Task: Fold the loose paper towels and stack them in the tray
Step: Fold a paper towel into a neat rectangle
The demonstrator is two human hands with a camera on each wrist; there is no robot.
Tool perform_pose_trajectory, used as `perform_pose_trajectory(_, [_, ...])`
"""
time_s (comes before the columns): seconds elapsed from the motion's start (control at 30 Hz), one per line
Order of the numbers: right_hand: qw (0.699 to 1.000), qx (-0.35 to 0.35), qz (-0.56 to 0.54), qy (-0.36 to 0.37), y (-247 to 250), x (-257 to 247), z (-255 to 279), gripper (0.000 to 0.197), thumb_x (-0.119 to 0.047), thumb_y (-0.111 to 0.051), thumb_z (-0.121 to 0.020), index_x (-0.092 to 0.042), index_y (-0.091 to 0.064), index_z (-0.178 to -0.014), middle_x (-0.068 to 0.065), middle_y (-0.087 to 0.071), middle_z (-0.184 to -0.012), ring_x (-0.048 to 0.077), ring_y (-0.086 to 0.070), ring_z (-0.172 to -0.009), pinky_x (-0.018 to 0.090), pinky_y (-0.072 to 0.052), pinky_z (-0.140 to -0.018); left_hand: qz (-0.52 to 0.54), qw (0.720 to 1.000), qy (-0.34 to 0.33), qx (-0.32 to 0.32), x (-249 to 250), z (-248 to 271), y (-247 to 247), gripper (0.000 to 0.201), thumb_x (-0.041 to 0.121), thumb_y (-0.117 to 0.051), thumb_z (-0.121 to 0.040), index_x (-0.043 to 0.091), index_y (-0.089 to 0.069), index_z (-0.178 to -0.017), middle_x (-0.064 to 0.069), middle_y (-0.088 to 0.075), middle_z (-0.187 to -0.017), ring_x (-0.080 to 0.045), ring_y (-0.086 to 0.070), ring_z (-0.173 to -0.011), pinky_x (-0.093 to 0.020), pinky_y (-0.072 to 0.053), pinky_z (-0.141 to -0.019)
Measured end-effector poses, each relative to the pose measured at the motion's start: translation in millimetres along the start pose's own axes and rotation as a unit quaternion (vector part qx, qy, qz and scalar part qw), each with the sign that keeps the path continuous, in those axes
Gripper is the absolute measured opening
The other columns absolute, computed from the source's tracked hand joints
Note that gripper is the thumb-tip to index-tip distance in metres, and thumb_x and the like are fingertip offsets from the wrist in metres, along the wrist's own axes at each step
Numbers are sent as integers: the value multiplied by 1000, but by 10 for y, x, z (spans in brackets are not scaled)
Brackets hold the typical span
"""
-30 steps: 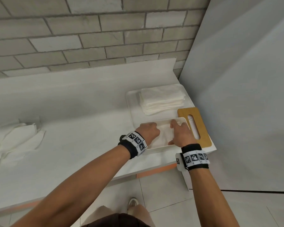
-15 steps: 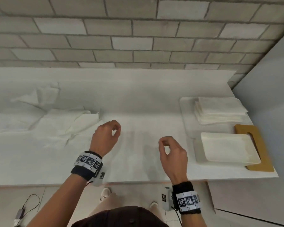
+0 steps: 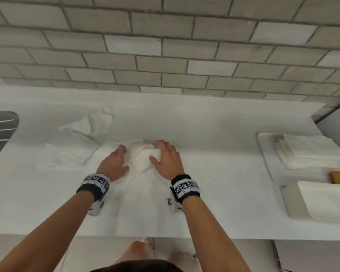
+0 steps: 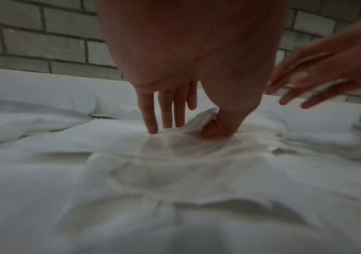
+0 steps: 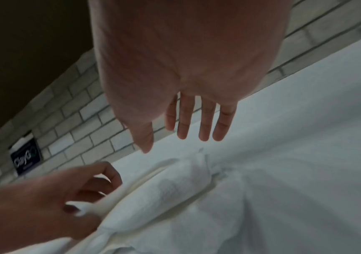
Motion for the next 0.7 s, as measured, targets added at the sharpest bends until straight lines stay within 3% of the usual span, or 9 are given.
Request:
perform_pose_trajectory(0.1, [994, -70, 87, 2, -284, -87, -204, 59, -46, -73, -95, -24, -49, -143, 6, -60, -141, 33, -55, -128, 47, -43, -105, 20, 998, -7, 67, -178, 14, 168, 25, 21, -65, -98, 21, -58, -122, -10, -73, -107, -38, -69, -98, -42, -55, -77])
perform_pose_trajectory(0.2, [992, -72, 106, -19, -396, -42, -244, 56, -45, -76, -93, -27, -54, -141, 7, -57, -139, 32, -52, -128, 46, -42, -105, 106, 979, -37, 169, -224, 28, 591, 14, 18, -70, -99, 14, -70, -112, -6, -72, -80, -36, -71, -79, -36, -50, -69])
perform_pose_trajectory(0.3, [991, -77, 89, -62, -452, 53, -236, 61, -51, -81, -87, -28, -57, -139, 8, -43, -143, 31, -43, -130, 46, -41, -108, 176, 953, -86, 232, -86, 90, 1104, 12, 24, -77, -96, 19, -70, -106, 20, -69, -80, -11, -68, -79, -22, -50, -72])
perform_pose_trajectory(0.37, [991, -77, 90, -68, -464, 80, -247, 44, -50, -82, -87, -29, -64, -122, 6, -44, -141, 31, -42, -130, 44, -39, -108, 213, 937, -98, 260, 18, 121, 1419, 15, 28, -78, -95, 29, -66, -104, 33, -69, -87, 0, -67, -86, -7, -46, -73])
perform_pose_trajectory(0.43, [992, -69, 84, -66, -449, 92, -255, 34, -47, -82, -88, -30, -64, -111, 2, -49, -138, 30, -44, -129, 43, -39, -105, 231, 926, -101, 282, 95, 149, 1665, 18, 30, -79, -95, 31, -65, -106, 30, -68, -92, 4, -66, -84, -5, -44, -71])
perform_pose_trajectory(0.53, [993, -61, 32, -98, -432, 169, -233, 52, -45, -83, -87, -32, -53, -128, 1, -54, -135, 27, -52, -124, 45, -42, -103, 264, 912, -99, 298, 156, 181, 1867, 22, 30, -81, -94, 26, -67, -111, 21, -71, -97, 10, -66, -85, -8, -46, -70])
perform_pose_trajectory(0.6, [989, -91, 33, -116, -445, 249, -222, 55, -47, -81, -89, -31, -54, -135, 0, -62, -134, 27, -56, -124, 44, -41, -103, 291, 906, -96, 292, 172, 183, 1882, 26, 28, -82, -93, 25, -68, -115, 11, -74, -101, 0, -68, -89, -18, -51, -72])
perform_pose_trajectory(0.7, [987, -111, 22, -113, -376, 313, -208, 41, -48, -79, -92, -24, -69, -124, -2, -65, -121, 27, -57, -124, 39, -43, -96, 325, 897, -100, 283, 183, 202, 1839, 36, 24, -81, -93, 28, -63, -124, 7, -73, -104, -9, -70, -90, -27, -53, -72])
Point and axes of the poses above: each hand's wrist, its own z-axis away from the middle knuckle, its own y-axis out of the back of the hand, x = y × z, the point moved 6 cm from there along -z, towards the middle knuckle
